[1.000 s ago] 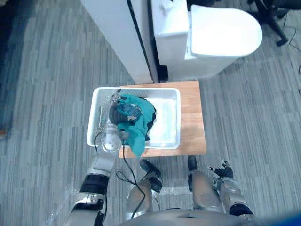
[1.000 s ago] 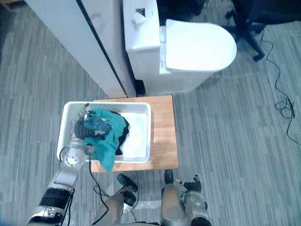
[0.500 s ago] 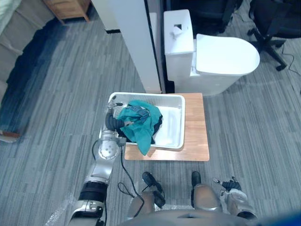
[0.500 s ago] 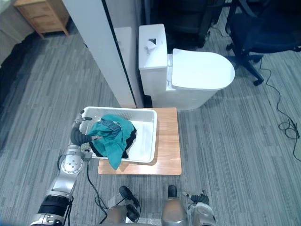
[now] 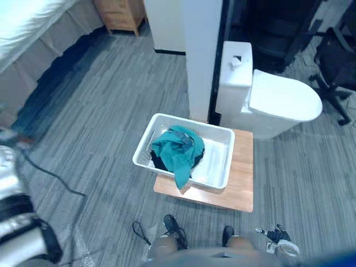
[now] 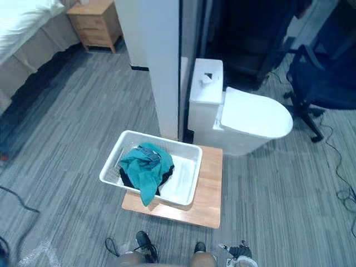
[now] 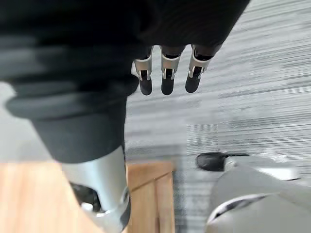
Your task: Tidy the bed and pick cloth on bed and put in laundry
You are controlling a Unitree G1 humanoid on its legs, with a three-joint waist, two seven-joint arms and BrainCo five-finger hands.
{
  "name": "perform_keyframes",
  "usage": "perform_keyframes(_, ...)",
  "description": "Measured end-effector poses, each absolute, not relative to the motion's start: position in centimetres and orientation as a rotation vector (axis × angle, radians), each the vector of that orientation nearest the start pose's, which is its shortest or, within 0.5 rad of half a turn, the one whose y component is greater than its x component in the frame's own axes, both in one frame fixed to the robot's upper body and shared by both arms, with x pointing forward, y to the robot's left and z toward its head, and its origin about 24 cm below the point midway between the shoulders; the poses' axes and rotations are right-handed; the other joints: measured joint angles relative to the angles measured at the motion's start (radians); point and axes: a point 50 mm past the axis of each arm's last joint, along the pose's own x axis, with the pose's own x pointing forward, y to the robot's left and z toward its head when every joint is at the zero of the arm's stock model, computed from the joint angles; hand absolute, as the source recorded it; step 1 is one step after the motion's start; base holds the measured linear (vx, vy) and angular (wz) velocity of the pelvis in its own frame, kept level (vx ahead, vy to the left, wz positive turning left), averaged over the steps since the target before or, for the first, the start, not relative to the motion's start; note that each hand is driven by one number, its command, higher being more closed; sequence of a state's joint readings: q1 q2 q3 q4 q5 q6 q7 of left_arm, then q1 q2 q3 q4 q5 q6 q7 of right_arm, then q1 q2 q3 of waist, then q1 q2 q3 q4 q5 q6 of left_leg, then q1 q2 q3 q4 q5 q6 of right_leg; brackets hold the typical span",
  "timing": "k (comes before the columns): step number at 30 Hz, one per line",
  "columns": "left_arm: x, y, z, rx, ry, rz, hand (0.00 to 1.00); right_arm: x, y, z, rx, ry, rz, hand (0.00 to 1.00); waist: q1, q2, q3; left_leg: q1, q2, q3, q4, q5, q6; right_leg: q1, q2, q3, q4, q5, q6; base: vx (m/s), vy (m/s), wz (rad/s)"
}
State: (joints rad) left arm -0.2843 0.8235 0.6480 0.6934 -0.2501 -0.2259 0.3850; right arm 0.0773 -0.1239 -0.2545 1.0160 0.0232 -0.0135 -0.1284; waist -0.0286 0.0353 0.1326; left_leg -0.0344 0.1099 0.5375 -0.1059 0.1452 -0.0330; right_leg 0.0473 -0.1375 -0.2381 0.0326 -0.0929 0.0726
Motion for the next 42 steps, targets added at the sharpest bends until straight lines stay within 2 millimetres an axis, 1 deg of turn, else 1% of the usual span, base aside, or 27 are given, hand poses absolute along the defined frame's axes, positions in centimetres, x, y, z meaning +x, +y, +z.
perform_keyframes(1,19.6,46.6,15.5,0.233,-0.24,1.196,0.0,9.8,-23.7,-15.1,-0.037,1.053,-0.436,0.0,0.01,0.003,-0.005,0.0,-0.002,-0.002,0.0,-0.002,-0.002,0.0,-0.001,-0.001,0.0,-0.003,0.0,0.0,0.022,0.09)
perform_keyframes(2,19.0,46.7,13.1,0.206,-0.155,1.205,0.0,9.9,-23.5,-15.2,-0.043,1.052,-0.42,0.0,0.024,0.006,-0.008,0.001,-0.006,-0.006,0.0,-0.004,-0.005,0.001,-0.001,-0.003,0.0,-0.009,0.001,0.0,0.012,0.05)
perform_keyframes(3,18.6,46.7,11.9,0.193,-0.112,1.211,0.0,9.9,-23.3,-15.2,-0.046,1.052,-0.411,0.0,0.027,0.006,-0.008,0.0,-0.006,-0.013,0.0,-0.005,-0.006,0.004,-0.001,-0.009,0.0,-0.013,0.0,-0.02,-0.004,0.19)
perform_keyframes(4,17.7,46.6,9.3,0.153,-0.028,1.231,0.0,9.8,-23.2,-15.3,-0.043,1.058,-0.408,0.0,0.03,0.004,-0.008,0.0,-0.004,-0.03,0.0,-0.005,-0.006,0.013,-0.002,-0.025,-0.001,-0.017,-0.002,-0.03,-0.032,0.29)
perform_keyframes(5,16.6,46.3,6.8,0.106,0.055,1.252,0.0,9.4,-23.2,-15.3,-0.042,1.066,-0.411,0.0,0.034,-0.005,-0.013,0.001,-0.003,-0.04,0.0,-0.01,-0.012,0.018,0.0,-0.031,0.001,-0.025,-0.002,-0.03,-0.034,0.29)
perform_keyframes(6,15.9,46.1,5.6,0.092,0.098,1.262,0.0,9.3,-23.3,-15.4,-0.043,1.069,-0.413,0.0,0.036,-0.01,-0.014,0.001,-0.003,-0.045,0.0,-0.01,-0.013,0.019,0.001,-0.033,0.001,-0.029,-0.002,-0.02,-0.034,0.26)
perform_keyframes(8,13.5,45.3,1.8,0.048,0.258,1.278,0.0,8.6,-23.3,-15.5,-0.041,1.087,-0.416,0.0,0.045,-0.035,-0.016,0.0,-0.003,-0.055,0.0,-0.012,-0.014,0.025,0.003,-0.044,0.002,-0.044,-0.01,0.0,-0.021,0.16)
perform_keyframes(9,12.8,45.2,1.0,0.043,0.293,1.282,0.0,8.4,-23.3,-15.6,-0.04,1.094,-0.416,0.0,0.047,-0.038,-0.017,0.0,-0.003,-0.055,0.0,-0.014,-0.013,0.026,0.002,-0.045,0.002,-0.045,-0.011,0.02,-0.008,0.05)
perform_keyframes(10,11.4,44.7,-0.5,0.018,0.361,1.292,0.0,8.1,-23.2,-15.7,-0.038,1.106,-0.416,0.0,0.05,-0.055,-0.027,0.001,-0.005,-0.055,0.0,-0.017,-0.013,0.027,0.0,-0.046,0.002,-0.047,-0.011,0.05,0.001,0.02)
perform_keyframes(11,10.0,44.3,-2.0,-0.008,0.428,1.298,0.0,7.8,-23.2,-15.8,-0.037,1.113,-0.417,0.0,0.052,-0.066,-0.031,0.003,-0.007,-0.055,0.0,-0.023,-0.012,0.031,-0.003,-0.046,0.002,-0.047,-0.01,0.05,0.006,0.01)
perform_keyframes(12,9.3,44.0,-2.7,-0.022,0.461,1.302,0.0,7.8,-23.2,-15.8,-0.036,1.114,-0.418,0.0,0.052,-0.069,-0.03,0.007,-0.008,-0.053,0.0,-0.025,-0.011,0.033,-0.004,-0.045,0.002,-0.047,-0.01,0.05,0.005,-0.05)
perform_keyframes(14,6.8,42.4,-5.5,-0.112,0.585,1.305,0.0,7.6,-23.2,-15.9,-0.03,1.121,-0.416,0.0,0.055,-0.071,-0.028,0.016,-0.013,-0.046,0.0,-0.035,-0.012,0.038,-0.008,-0.038,0.002,-0.045,-0.007,0.05,0.008,-0.09)
perform_keyframes(16,5.3,41.4,-6.9,-0.169,0.653,1.309,0.0,7.5,-23.1,-16.0,-0.022,1.131,-0.406,0.0,0.061,-0.071,-0.028,0.023,-0.016,-0.037,0.0,-0.041,-0.011,0.041,-0.011,-0.03,0.002,-0.043,-0.004,0.05,0.026,-0.14)
perform_keyframes(17,4.7,41.1,-7.4,-0.187,0.683,1.305,0.0,7.5,-23.1,-16.0,-0.013,1.137,-0.401,0.0,0.071,-0.072,-0.027,0.028,-0.018,-0.026,0.0,-0.045,-0.013,0.041,-0.011,-0.022,0.001,-0.043,-0.003,0.05,0.039,-0.2)
perform_keyframes(19,4.2,40.9,-7.7,-0.168,0.73,1.267,0.0,7.8,-23.1,-16.0,0.001,1.141,-0.402,0.0,0.072,-0.073,-0.024,0.038,-0.02,-0.021,0.0,-0.05,-0.016,0.048,-0.011,-0.022,0.0,-0.044,-0.005,0.04,0.016,-0.12)
perform_keyframes(22,4.3,40.6,-8.0,-0.075,0.813,1.163,0.0,8.4,-23.1,-15.9,0.001,1.128,-0.395,0.0,0.073,-0.076,-0.019,0.058,-0.017,-0.001,-0.001,-0.059,-0.022,0.055,-0.011,-0.005,0.0,-0.045,-0.006,0.06,-0.009,-0.2)
perform_keyframes(24,4.8,39.9,-8.5,0.04,0.906,0.997,0.0,8.6,-23.0,-15.9,0.001,1.125,-0.381,0.0,0.07,-0.076,-0.018,0.074,-0.018,0.01,-0.001,-0.068,-0.028,0.063,-0.011,0.007,0.0,-0.047,-0.01,0.06,-0.001,-0.18)
perform_keyframes(25,5.0,39.7,-8.7,0.071,0.928,0.949,0.0,8.6,-23.0,-15.9,0.0,1.128,-0.375,0.0,0.069,-0.076,-0.018,0.078,-0.018,0.015,-0.001,-0.071,-0.029,0.065,-0.012,0.009,0.0,-0.047,-0.01,0.06,0.004,-0.22)
perform_keyframes(27,5.7,39.0,-9.1,0.161,0.991,0.794,0.0,8.6,-22.7,-16.0,-0.025,1.139,-0.326,0.0,0.067,-0.077,-0.017,0.097,-0.015,0.04,-0.001,-0.083,-0.036,0.069,-0.011,0.028,0.002,-0.047,-0.011,0.07,0.002,-0.29)
perform_keyframes(30,6.5,38.2,-9.5,0.219,1.028,0.675,0.0,8.7,-22.5,-16.0,-0.028,1.141,-0.297,0.0,0.057,-0.08,-0.018,0.112,-0.011,0.055,-0.001,-0.092,-0.041,0.073,-0.009,0.035,0.011,-0.046,-0.012,0.07,0.003,-0.2)
perform_keyframes(31,6.7,37.8,-9.7,0.241,1.048,0.613,0.0,8.6,-22.4,-16.1,-0.026,1.143,-0.285,0.0,0.046,-0.08,-0.018,0.121,-0.009,0.057,-0.001,-0.094,-0.041,0.077,-0.007,0.034,0.02,-0.044,-0.015,0.08,0.009,-0.1)
perform_keyframes(32,6.9,37.6,-9.9,0.269,1.061,0.571,0.0,8.4,-22.2,-16.2,-0.031,1.154,-0.272,0.0,0.041,-0.08,-0.018,0.13,-0.007,0.057,-0.001,-0.097,-0.041,0.082,-0.006,0.033,0.027,-0.044,-0.015,0.08,0.01,-0.06)
perform_keyframes(34,6.9,37.3,-10.0,0.274,1.064,0.559,0.0,8.2,-21.9,-16.3,-0.035,1.168,-0.258,0.0,0.041,-0.079,-0.018,0.14,-0.003,0.059,-0.001,-0.103,-0.043,0.083,-0.004,0.032,0.043,-0.044,-0.015,0.09,0.018,-0.01)
perform_keyframes(37,6.1,36.8,-10.6,0.27,1.092,0.545,0.0,7.5,-21.3,-16.5,-0.021,1.192,-0.253,0.0,0.041,-0.079,-0.018,0.151,-0.001,0.06,0.0,-0.111,-0.048,0.078,-0.004,0.032,0.071,-0.043,-0.016,0.09,0.029,0.01)
perform_keyframes(39,5.7,36.4,-10.8,0.261,1.104,0.542,0.0,7.4,-20.7,-16.6,-0.005,1.195,-0.246,0.0,0.042,-0.079,-0.019,0.158,0.003,0.061,0.0,-0.115,-0.051,0.073,-0.002,0.031,0.09,-0.042,-0.017,0.07,0.028,0.02)
perform_keyframes(41,5.7,35.6,-11.4,0.237,1.11,0.533,0.0,7.5,-20.6,-16.6,0.002,1.193,-0.248,0.0,0.043,-0.077,-0.023,0.158,0.006,0.061,0.0,-0.117,-0.054,0.064,-0.002,0.03,0.107,-0.04,-0.019,0.06,0.021,0.05)
perform_keyframes(42,5.6,34.8,-11.9,0.214,1.116,0.523,0.0,7.4,-20.6,-16.7,0.006,1.194,-0.25,0.0,0.042,-0.075,-0.024,0.159,0.007,0.061,0.001,-0.117,-0.054,0.064,-0.001,0.031,0.11,-0.035,-0.021,0.05,0.015,0.03)
